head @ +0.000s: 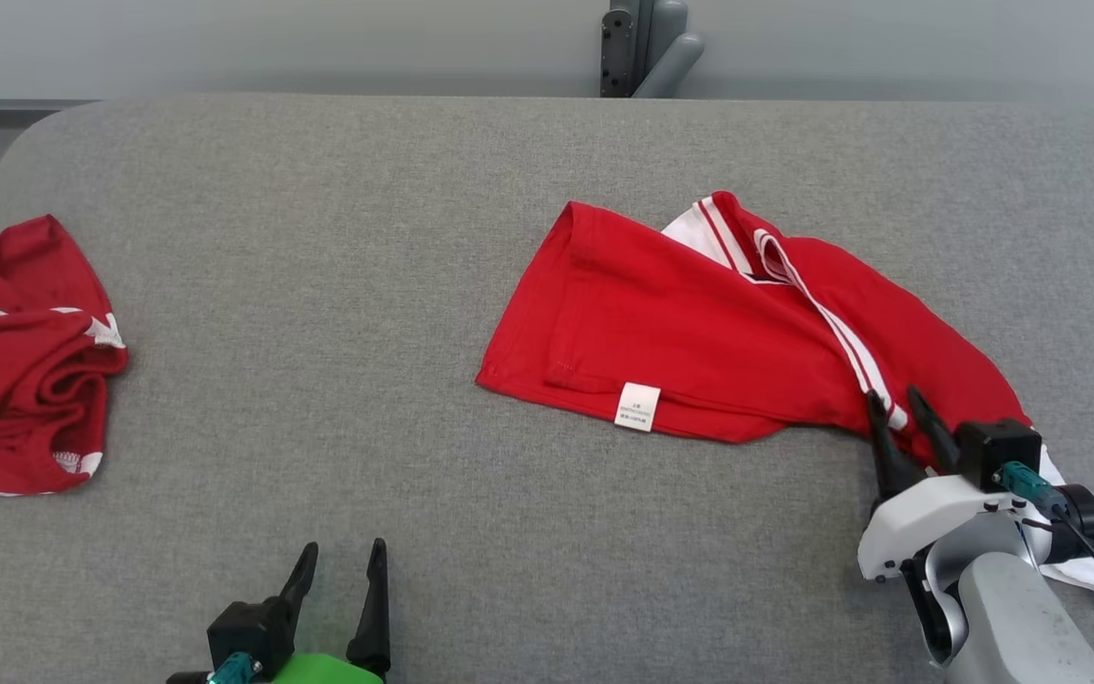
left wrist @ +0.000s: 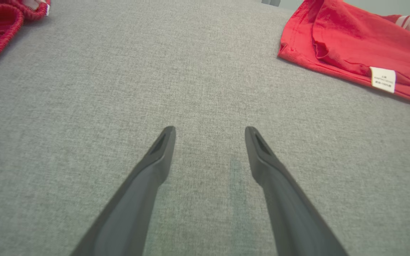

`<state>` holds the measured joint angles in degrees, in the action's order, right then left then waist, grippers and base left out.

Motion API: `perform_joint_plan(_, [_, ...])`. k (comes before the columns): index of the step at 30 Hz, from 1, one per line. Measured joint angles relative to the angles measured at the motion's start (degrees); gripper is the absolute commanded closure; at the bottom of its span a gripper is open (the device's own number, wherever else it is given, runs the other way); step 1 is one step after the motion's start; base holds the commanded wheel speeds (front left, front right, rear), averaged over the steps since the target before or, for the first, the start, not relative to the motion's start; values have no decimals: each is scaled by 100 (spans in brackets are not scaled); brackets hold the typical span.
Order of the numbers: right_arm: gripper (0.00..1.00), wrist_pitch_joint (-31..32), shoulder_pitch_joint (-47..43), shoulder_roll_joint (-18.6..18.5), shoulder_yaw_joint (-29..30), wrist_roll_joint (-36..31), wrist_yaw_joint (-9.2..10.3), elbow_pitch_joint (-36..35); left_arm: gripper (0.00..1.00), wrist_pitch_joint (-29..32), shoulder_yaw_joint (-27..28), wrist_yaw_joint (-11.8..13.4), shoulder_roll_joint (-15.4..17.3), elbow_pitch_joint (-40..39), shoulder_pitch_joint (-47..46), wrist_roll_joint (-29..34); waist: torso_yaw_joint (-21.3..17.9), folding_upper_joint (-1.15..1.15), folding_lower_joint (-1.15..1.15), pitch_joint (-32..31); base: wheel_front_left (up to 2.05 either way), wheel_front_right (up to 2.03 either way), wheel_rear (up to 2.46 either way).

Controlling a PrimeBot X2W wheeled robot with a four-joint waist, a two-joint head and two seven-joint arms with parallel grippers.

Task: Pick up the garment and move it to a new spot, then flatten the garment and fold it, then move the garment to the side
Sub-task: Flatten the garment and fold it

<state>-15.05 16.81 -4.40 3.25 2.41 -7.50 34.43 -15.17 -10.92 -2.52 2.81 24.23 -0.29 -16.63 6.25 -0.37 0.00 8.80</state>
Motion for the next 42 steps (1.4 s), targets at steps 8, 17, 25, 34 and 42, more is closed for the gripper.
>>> perform_joint_plan(8, [100, 0, 13, 4, 96, -57, 0, 87, 0, 0, -5, 1, 0, 16, -34, -5, -40, 0, 0, 35, 0, 0, 0])
perform_joint_plan(17, [100, 0, 638, -363, 586, -62, -1, -296, 0, 0, -38, -3, 0, 18, -114, 73, -33, 0, 0, 153, 0, 0, 0])
perform_joint_plan(25, [0, 0, 1137, -645, 2662, -733, -1, 32, 0, 0, -81, -109, 0, 90, -231, 282, 112, 0, 0, 200, 0, 0, 0])
perform_joint_plan(34, [0, 0, 708, -193, 2710, -1042, -2, -442, 0, 0, -56, -108, 0, 137, -88, 200, -120, 0, 0, -44, 0, 0, 0])
perform_joint_plan(42, [0, 0, -272, 15, 1292, -472, -2, -1049, 0, 0, -27, -100, -1, 88, -83, 214, -435, 0, 0, -301, 0, 0, 0])
